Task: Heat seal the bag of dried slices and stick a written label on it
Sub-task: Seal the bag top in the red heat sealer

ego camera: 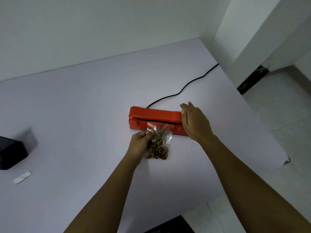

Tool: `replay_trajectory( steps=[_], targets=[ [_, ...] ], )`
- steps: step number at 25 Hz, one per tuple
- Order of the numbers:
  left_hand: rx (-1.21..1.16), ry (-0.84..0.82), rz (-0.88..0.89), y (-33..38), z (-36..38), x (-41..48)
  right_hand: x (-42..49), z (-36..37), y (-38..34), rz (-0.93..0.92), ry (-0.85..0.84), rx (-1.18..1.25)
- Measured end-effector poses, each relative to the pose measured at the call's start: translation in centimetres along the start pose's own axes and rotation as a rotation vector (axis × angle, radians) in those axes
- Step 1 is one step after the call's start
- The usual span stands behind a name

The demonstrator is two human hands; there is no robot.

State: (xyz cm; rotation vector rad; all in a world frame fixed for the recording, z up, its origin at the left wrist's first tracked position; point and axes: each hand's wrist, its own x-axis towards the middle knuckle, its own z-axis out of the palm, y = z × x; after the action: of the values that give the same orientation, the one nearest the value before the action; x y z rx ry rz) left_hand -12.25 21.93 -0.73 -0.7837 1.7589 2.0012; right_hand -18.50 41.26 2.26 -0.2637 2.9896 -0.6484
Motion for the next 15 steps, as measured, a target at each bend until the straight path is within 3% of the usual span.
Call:
replay_trajectory(
  steps=[15],
  targets=[
    [0.006, -0.047, 0.017, -0.11, -0.03, 0.19, 0.2, 0.48, 0.45, 0.007, 0.024, 0.015]
  ],
)
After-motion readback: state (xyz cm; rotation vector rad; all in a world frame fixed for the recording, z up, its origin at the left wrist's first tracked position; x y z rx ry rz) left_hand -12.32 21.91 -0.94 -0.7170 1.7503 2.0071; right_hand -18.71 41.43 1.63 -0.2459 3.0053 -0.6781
